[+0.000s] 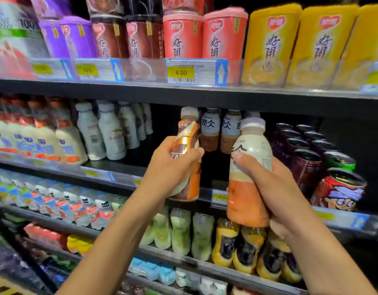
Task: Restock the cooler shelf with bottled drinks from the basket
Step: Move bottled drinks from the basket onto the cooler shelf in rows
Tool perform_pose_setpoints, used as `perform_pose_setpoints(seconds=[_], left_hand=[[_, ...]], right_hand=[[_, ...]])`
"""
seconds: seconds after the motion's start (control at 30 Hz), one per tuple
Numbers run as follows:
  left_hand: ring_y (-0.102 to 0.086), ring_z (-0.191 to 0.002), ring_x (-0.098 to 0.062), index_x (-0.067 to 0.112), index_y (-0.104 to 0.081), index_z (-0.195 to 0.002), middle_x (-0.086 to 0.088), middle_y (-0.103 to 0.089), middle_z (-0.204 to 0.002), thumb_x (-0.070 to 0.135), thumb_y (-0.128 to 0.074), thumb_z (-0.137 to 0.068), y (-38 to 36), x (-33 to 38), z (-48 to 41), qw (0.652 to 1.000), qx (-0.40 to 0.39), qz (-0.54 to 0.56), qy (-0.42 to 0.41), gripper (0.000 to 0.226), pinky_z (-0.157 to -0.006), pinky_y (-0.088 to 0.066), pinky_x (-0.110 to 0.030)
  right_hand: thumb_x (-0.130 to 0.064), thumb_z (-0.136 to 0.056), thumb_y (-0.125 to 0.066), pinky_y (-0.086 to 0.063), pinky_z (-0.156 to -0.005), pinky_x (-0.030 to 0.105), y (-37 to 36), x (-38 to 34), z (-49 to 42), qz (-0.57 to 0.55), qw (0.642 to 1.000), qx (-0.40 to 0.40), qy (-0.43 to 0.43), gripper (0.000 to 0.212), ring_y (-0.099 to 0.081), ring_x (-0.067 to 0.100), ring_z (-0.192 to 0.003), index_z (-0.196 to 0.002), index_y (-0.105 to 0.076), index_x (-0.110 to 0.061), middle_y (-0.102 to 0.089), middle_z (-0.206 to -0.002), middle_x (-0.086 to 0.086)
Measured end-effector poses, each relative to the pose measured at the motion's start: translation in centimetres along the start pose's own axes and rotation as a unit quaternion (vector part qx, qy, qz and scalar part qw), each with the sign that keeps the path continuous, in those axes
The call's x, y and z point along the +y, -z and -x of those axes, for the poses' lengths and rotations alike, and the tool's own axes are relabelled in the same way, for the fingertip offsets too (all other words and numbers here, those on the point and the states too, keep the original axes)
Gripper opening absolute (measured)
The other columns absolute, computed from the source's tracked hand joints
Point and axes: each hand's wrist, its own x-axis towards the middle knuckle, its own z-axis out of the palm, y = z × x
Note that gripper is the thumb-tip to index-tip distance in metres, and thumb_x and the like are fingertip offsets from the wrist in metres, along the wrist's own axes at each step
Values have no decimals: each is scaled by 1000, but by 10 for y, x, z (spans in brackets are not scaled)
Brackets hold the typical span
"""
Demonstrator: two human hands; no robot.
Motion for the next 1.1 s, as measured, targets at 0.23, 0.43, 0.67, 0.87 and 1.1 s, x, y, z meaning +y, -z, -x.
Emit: perform_pose_setpoints(seconds=[0.23,0.43,0.67,0.87,1.1], left_hand=[[-60,-68,-17,12,-57,-90,-1,-62,-74,39,-74,-80,16,-17,-83,997,-2,-58,43,34,-59,-45,-22],[-61,-94,-17,23,-56,-111,1,-64,-104,32,-72,-86,10,-26,-147,996,-1,-81,-30,32,-84,-47,-25],[-59,-99,-14,8,-46,-132,-2,-60,-115,26,-69,-89,1,-66,-215,995,-33,-73,-53,52,-81,-43,-22],[-60,-111,-22,9,-43,-135,-7,-61,-125,32,-72,-83,-7,-99,-251,999,9,-47,-14,64,-96,-48,-35],[-56,-111,-22,10,-37,-138,-3,-55,-119,34,-65,-91,-1,-114,-288,998,-3,-51,-21,60,-100,-45,-36]], right_hand=[[-35,-76,-81,-52,-47,27,-20,3,-59,7,996,75,-47,28,-61,12,-47,-87,-68,-13,-65,-56,-3],[-24,-74,-84,-57,-60,28,-33,3,-110,-24,984,170,37,40,-72,15,-72,-110,-70,-14,-77,-90,1],[-57,-47,-82,-60,-83,41,-9,18,-158,100,965,241,31,77,-72,14,-88,-113,-67,-21,-75,-99,-8],[-50,-32,-85,-61,-79,41,7,21,-182,139,960,241,7,82,-73,14,-85,-108,-67,-22,-75,-96,-6],[-45,-34,-92,-58,-86,40,7,35,-209,150,953,260,-34,88,-70,20,-93,-114,-64,-21,-72,-107,-1]])
